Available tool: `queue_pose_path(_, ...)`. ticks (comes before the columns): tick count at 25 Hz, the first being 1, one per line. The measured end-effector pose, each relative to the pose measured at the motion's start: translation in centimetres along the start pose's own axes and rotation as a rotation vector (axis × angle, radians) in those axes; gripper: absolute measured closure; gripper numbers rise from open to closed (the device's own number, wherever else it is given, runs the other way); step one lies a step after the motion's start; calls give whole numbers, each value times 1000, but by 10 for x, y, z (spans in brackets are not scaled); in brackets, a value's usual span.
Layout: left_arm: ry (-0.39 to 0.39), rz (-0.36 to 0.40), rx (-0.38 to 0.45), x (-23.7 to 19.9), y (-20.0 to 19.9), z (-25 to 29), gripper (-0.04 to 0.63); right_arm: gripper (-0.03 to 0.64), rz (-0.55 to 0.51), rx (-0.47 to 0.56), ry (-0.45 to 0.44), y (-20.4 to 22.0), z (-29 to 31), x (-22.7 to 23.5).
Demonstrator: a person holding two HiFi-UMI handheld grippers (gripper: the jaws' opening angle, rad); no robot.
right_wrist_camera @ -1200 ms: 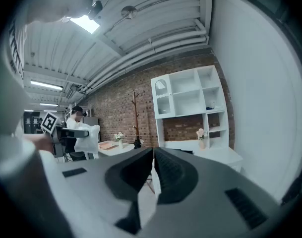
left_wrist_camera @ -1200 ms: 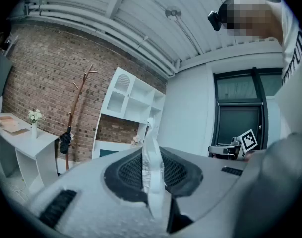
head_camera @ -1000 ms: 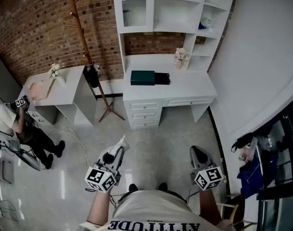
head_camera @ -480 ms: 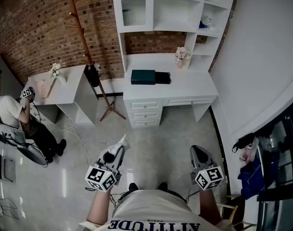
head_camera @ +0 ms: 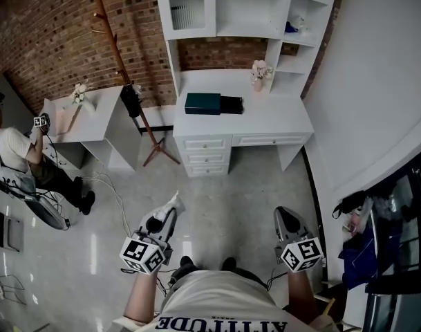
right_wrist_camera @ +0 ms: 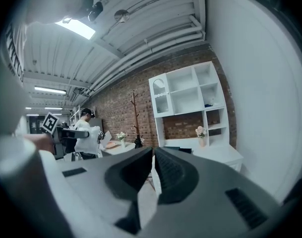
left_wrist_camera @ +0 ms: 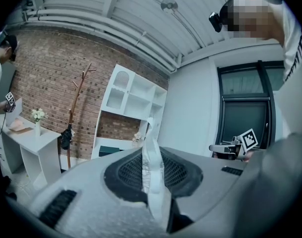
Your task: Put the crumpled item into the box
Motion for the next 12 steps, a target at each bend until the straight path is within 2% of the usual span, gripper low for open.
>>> queue_pose_path(12,-45,-29,-30,51,27,17,518,580,-9,-44,-67,10,-13,48)
Point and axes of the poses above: the fingertips, and each gripper's own axes: z forward along the fingers, x to its right, y out of its underside, the point moved 4 cm from there along -z, backward along the fingers, and after that the axes turned 3 degrees about -y, right-handed, at the moved point
